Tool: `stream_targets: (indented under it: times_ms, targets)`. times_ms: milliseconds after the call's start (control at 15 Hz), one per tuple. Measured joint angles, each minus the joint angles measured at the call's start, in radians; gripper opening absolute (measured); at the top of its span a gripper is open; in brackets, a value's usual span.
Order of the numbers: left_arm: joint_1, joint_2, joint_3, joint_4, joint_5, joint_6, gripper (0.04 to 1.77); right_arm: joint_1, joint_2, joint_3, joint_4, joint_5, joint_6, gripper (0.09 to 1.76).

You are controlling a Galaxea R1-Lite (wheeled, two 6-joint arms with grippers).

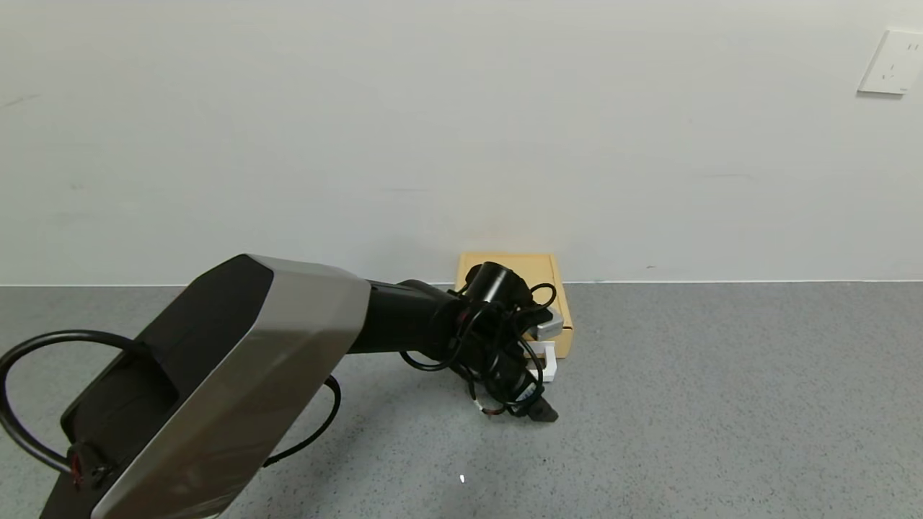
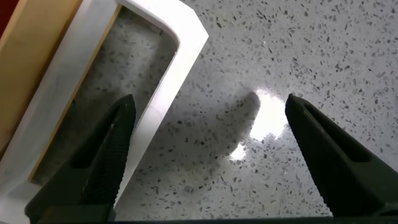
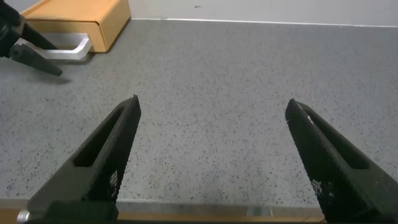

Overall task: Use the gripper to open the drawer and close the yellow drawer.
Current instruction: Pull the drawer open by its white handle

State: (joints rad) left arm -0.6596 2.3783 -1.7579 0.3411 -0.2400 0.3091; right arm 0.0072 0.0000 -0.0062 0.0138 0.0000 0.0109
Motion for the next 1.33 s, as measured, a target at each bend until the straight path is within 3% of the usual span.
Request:
stream_targets:
  times_ms: [400,1333]
  targets:
    - [-0.033,-0.037,0.074,0.02,0.003,-0.007,1.72,0.0,0.0,0.0,0.0,0.0,0.0,1.71]
    - [-0.126,-0.146,0.235,0.052,0.008,-0.143,1.73,0.0,0.0,0.0,0.0,0.0,0.0,1.71]
